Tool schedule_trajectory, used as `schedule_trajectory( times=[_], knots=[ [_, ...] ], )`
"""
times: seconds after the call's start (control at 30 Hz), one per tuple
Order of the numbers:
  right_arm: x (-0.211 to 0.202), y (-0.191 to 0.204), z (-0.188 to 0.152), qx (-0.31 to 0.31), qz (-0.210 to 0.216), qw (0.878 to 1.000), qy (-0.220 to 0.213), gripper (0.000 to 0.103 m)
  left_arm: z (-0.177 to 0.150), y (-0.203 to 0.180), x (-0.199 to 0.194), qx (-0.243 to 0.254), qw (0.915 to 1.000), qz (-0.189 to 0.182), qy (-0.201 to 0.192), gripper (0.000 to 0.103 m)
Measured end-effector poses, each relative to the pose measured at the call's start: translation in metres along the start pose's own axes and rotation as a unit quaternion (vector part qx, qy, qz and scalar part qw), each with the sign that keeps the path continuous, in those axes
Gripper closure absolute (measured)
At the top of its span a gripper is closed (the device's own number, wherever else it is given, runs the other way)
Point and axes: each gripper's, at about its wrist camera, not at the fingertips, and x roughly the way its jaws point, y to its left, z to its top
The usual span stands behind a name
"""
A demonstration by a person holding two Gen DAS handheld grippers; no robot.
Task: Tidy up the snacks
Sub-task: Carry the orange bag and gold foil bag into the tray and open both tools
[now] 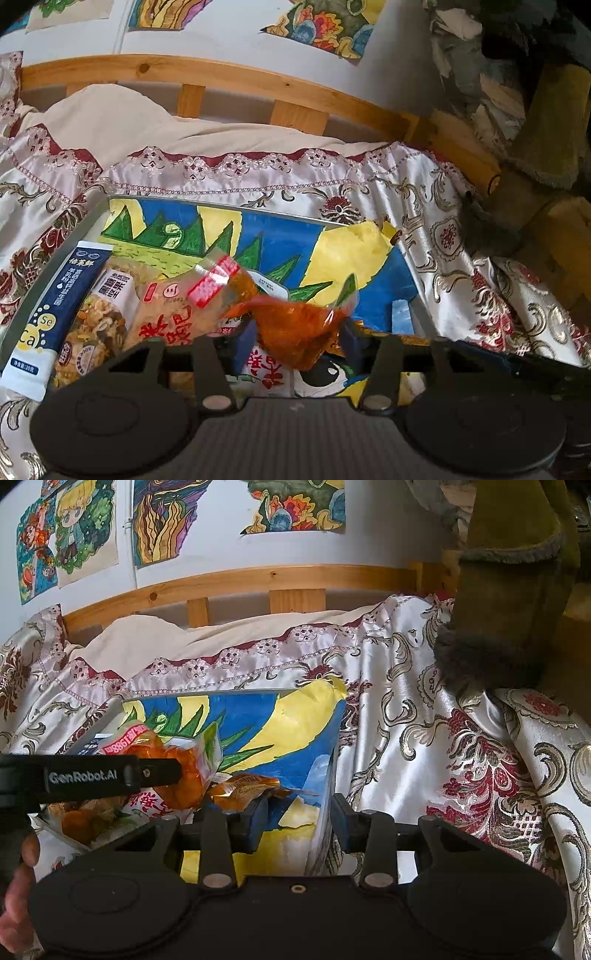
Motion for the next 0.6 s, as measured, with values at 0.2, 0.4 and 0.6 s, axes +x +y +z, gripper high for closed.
schedule_trajectory(
  times=[0.2, 0.4, 0.6],
  knots=[
    [-0.006, 0.005, 0.001, -0.01, -0.006, 1.0, 0.0, 0.036, 0.001, 0.0, -0.025, 0.002, 0.9994, 0.013, -0.032, 0.021],
    [-0.03, 0.012, 0.002, -0.019, -0.025, 0.999, -0.024, 0.02, -0.002, -0.003, -0.059, 0.037, 0.9954, 0.05, -0.072, 0.007],
    [-0.073, 0.019, 0.001, -0.002, -0.018, 0.998, -0.066, 0.014, -0.011, 0.003, -0.107, 0.042, 0.9899, 0.078, -0.111, 0.001]
  ],
)
